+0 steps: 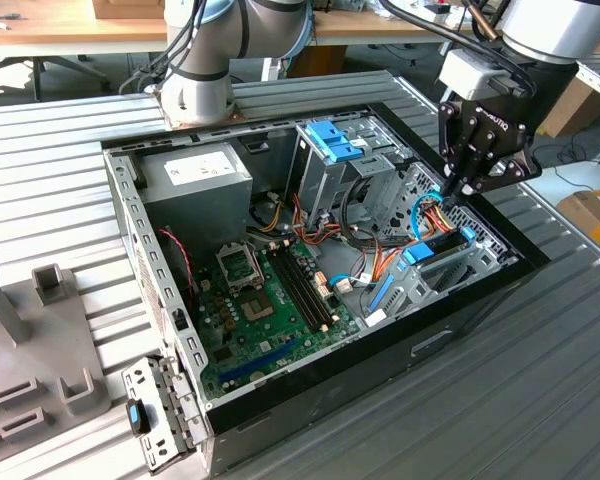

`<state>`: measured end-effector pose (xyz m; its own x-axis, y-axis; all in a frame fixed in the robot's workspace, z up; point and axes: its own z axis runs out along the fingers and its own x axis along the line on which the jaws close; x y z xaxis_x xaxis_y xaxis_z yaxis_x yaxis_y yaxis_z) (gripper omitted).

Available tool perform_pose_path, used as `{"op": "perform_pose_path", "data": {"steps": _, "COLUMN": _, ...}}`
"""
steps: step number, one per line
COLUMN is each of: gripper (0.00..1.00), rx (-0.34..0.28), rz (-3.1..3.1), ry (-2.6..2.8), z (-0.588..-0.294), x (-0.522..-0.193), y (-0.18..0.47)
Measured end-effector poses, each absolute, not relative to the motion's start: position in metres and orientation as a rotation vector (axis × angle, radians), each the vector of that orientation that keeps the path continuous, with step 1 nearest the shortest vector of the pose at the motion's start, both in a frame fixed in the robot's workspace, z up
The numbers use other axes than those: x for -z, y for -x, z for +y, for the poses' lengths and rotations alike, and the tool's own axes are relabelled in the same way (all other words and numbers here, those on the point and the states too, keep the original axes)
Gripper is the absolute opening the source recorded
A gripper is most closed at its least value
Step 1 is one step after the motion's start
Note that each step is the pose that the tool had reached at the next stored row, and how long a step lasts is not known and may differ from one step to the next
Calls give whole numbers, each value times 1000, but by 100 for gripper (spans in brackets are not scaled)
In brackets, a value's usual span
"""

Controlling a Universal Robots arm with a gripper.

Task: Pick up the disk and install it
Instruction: 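Insert the second disk wire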

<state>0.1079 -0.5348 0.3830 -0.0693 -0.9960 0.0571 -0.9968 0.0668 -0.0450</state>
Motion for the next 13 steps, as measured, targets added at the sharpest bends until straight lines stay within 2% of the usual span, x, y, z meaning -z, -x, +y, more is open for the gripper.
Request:
{"op": "perform_pose_path", "data": {"steps": 2, "gripper": 36, "rx": -112, "rz": -2286, "ry": -2136, "z": -535, "x": -383, "y": -108}}
{"op": "perform_pose_path", "data": {"steps": 13, "gripper": 36, "rx": -112, "rz": -2286, "ry": -2136, "z": -534, "x": -378, "y": -110}}
